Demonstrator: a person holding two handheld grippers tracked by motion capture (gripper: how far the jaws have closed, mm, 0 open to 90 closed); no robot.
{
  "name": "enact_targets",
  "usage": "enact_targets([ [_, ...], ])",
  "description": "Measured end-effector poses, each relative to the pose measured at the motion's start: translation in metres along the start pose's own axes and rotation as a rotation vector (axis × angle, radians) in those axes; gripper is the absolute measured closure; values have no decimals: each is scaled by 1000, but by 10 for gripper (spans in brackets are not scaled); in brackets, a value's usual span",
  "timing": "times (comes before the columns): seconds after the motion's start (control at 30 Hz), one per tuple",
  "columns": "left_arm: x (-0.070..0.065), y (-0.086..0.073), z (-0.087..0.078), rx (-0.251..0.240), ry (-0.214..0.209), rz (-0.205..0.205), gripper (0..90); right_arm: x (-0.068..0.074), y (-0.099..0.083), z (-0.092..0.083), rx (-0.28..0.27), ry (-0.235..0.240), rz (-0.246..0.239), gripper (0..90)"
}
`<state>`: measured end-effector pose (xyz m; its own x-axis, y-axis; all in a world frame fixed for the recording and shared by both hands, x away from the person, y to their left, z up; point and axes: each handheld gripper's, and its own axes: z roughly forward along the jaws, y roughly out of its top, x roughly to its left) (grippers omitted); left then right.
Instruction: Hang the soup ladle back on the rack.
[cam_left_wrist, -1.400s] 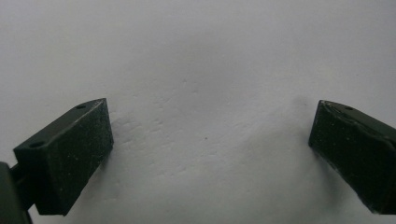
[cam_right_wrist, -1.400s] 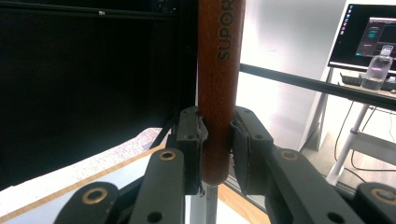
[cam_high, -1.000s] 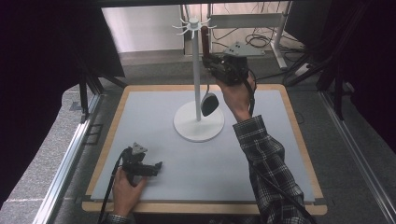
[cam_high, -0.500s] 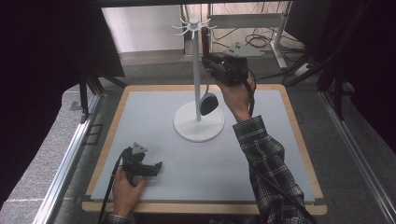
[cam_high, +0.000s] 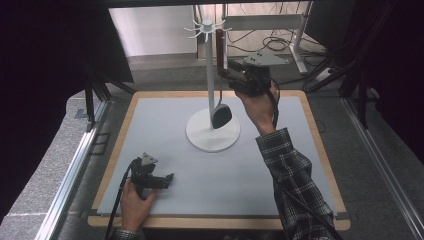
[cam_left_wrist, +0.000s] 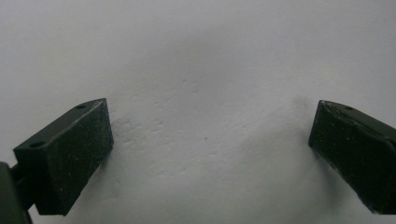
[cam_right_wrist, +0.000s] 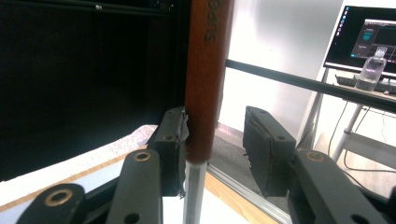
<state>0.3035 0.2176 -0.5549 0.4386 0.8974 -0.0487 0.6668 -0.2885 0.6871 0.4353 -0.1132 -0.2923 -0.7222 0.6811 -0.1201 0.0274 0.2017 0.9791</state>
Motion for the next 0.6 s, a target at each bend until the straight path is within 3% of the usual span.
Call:
enact_targets([
  [0.6,0,0,0,-2,1,0,1,-2,-21,-11,34,36,19,525],
])
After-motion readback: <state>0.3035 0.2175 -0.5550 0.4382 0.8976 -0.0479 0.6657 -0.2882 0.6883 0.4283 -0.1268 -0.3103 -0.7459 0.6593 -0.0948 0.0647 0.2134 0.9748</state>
